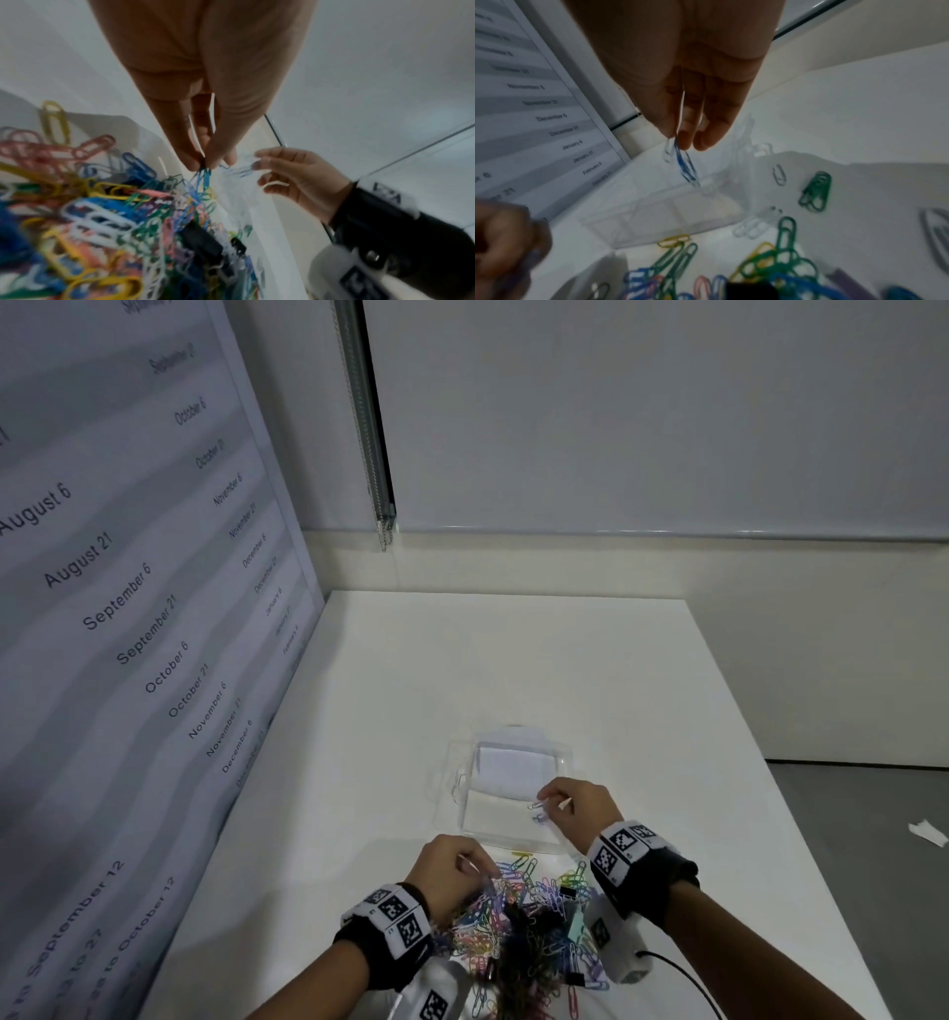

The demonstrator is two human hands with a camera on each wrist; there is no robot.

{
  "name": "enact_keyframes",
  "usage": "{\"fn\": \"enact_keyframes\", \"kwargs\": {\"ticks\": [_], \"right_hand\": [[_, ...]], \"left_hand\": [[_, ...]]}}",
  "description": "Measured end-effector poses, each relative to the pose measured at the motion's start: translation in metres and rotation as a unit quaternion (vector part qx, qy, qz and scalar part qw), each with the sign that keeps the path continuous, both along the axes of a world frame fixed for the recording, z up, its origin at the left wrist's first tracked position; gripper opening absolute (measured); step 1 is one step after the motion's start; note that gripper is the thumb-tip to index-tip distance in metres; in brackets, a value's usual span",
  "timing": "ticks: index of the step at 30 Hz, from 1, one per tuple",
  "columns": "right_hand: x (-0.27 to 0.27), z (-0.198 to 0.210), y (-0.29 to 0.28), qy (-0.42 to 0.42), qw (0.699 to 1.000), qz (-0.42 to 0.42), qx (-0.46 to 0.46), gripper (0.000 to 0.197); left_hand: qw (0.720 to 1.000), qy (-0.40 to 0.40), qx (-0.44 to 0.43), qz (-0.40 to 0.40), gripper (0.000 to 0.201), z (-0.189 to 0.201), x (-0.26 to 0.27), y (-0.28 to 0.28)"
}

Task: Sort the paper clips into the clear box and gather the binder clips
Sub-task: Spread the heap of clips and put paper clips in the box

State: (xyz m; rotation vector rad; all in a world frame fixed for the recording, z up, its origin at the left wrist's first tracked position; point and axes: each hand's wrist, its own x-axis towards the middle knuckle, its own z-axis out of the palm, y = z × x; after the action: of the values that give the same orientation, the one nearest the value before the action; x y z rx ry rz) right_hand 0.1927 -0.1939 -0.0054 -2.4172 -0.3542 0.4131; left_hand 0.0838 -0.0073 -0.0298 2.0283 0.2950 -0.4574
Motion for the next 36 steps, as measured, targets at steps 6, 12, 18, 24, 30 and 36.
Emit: {"fn": "enact_keyframes", "kwargs": {"ticks": [6, 12, 18, 24, 30, 36], "right_hand": [[-0.017, -0.008, -0.011, 0.004, 1.0, 0.013, -0.01, 0.024], [-0.04, -0.014, -0.028, 0.027, 0.997, 0.067, -0.039, 0.023], [-0.048, -0.029, -0.062, 0.037, 0.993, 0.065, -0.09, 0.02], [-0.057, -0.032, -0.088, 0.093, 0.986, 0.046, -0.133, 0.049], [-0.078, -0.044, -0.083, 0.072, 0.99, 0.073, -0.099, 0.047], [-0.079, -0.043, -0.076, 0.107, 0.985, 0.06, -0.117, 0.03]], "left_hand": [[0.994, -0.038, -0.074, 0.071, 0.032, 0.021, 0.02, -0.002], [0.986, -0.066, -0.107, 0.11, 0.022, 0.036, 0.041, -0.011], [0.997, -0.042, -0.024, 0.053, 0.031, 0.034, 0.035, -0.015], [0.99, -0.095, 0.088, -0.05, 0.022, 0.02, 0.01, -0.02], [0.964, -0.02, 0.214, -0.157, 0.037, -0.009, -0.008, -0.025], [0.963, -0.045, 0.214, -0.156, 0.029, -0.017, -0.018, -0.027]]}}
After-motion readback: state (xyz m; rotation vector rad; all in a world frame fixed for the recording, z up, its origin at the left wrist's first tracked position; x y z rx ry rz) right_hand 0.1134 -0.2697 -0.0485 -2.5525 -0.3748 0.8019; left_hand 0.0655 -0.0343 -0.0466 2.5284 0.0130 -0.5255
